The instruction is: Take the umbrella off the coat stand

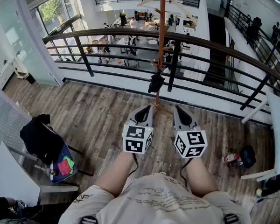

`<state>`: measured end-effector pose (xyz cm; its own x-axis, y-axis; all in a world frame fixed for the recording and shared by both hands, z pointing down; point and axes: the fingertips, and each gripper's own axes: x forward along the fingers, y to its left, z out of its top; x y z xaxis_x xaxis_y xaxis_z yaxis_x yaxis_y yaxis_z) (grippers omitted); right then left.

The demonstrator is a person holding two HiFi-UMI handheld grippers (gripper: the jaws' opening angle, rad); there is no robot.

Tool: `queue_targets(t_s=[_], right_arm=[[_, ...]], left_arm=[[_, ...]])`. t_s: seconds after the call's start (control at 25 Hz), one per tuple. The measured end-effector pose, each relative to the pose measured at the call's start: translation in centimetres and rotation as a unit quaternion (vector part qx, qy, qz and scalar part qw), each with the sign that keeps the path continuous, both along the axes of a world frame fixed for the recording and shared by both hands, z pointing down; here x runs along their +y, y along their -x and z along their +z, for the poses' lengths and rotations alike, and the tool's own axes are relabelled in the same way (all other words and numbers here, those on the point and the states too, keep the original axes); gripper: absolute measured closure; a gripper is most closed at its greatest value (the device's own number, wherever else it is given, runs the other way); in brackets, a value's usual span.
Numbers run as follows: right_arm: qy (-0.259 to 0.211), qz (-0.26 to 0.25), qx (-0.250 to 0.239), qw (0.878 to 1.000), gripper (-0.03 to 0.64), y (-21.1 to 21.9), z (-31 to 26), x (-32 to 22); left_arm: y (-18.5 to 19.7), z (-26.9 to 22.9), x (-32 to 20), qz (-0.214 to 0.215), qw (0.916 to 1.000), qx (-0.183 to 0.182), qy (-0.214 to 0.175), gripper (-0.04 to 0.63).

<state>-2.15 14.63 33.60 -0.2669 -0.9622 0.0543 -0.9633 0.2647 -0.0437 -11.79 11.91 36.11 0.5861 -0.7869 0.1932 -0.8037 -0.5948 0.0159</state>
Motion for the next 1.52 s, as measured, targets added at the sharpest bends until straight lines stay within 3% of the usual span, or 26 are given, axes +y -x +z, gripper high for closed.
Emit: queue_targets(t_s=[0.56, 1.12, 1.52], right_arm=[[-0.003, 0.004, -0.022, 1.0, 0.614, -2.8, 0.4, -1.2], [-0.001, -0.008, -0.026, 1.0, 0.614, -10.0, 1.9, -3.2], [0.012, -0.027, -0.021, 0.999, 0.614, -11.1, 3.5, -6.5]], left_arm=[[-2.7, 0.8, -1.5, -0.009, 0.9998, -0.017, -0.001, 0.591], [-9.4, 2.1, -3.9, -0.029, 0.9994, -0.02, -0.002, 0.591], [-11.3, 4.1, -7.5, -0.033, 0.9989, -0.031, 0.013, 0.591]])
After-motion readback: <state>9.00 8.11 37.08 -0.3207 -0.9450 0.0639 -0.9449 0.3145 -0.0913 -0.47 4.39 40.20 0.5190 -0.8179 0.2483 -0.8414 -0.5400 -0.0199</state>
